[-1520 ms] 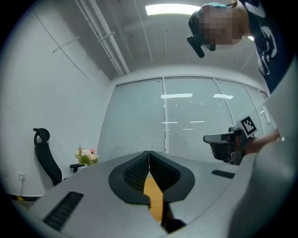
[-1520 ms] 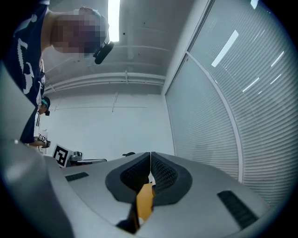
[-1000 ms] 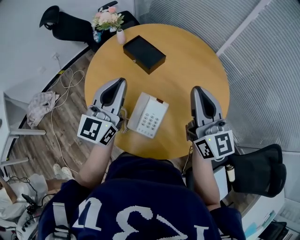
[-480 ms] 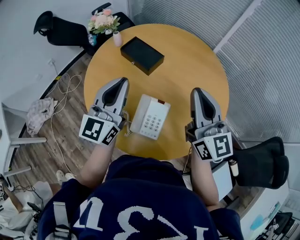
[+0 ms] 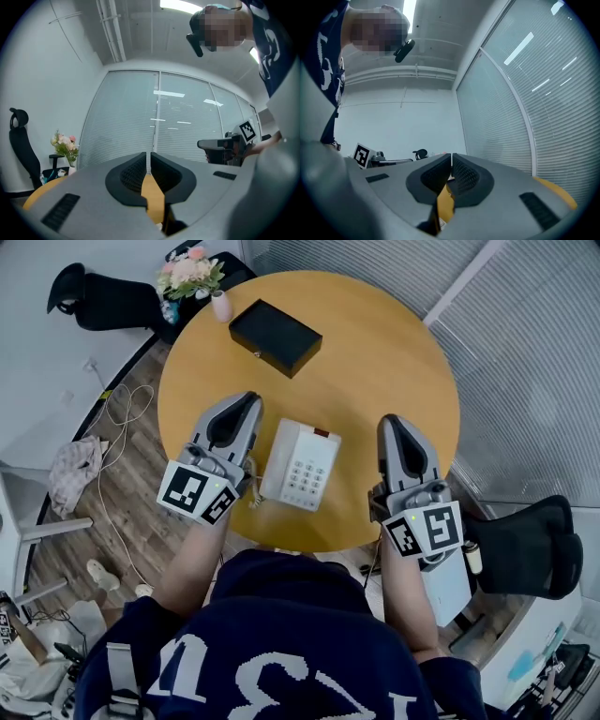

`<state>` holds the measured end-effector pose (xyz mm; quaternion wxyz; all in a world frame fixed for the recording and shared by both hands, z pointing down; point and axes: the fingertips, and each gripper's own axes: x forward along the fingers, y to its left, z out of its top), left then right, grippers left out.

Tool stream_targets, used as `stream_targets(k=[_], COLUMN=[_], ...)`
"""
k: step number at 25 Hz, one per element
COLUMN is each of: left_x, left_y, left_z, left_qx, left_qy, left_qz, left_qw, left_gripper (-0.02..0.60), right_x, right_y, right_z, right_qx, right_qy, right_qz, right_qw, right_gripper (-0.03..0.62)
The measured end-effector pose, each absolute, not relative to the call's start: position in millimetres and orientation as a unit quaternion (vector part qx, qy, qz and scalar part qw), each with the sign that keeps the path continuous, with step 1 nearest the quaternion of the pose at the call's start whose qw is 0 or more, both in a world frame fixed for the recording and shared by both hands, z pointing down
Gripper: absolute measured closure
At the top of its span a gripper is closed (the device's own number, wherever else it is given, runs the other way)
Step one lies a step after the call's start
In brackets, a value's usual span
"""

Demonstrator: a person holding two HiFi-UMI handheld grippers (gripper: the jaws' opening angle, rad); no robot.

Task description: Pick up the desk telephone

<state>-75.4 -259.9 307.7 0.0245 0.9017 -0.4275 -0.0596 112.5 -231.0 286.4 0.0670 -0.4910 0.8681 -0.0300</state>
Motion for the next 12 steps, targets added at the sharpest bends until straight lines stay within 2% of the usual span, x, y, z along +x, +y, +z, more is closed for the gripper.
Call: stream_targets(k=[3,6,12], left_x=[-75.5,-74.4,-78.1], left_y=[-262.9,-265.7,-268.4], left_z=[332.4,365.1,427.8], left_qx=[0.906,0.911,0.91], left_qy=[-0.418,-0.402,-0.391], left_qz=[-0.043,-0.022,0.026], left_qw=[0.052,0.088,0.136], left_gripper=[0.558,0.472,0.432], right_x=[109.5,105.6,107.7], right_y=[-231.1,-230.2,-223.0], right_z=[312.4,350.8,427.1], right_qx=[-0.49,-0.488,-0.492], right_qy=[0.868,0.867,0.854], right_qz=[-0.058,-0.098,-0.166], right_qw=[0.05,0.026,-0.021], right_gripper=[0.565,0.563,0.563])
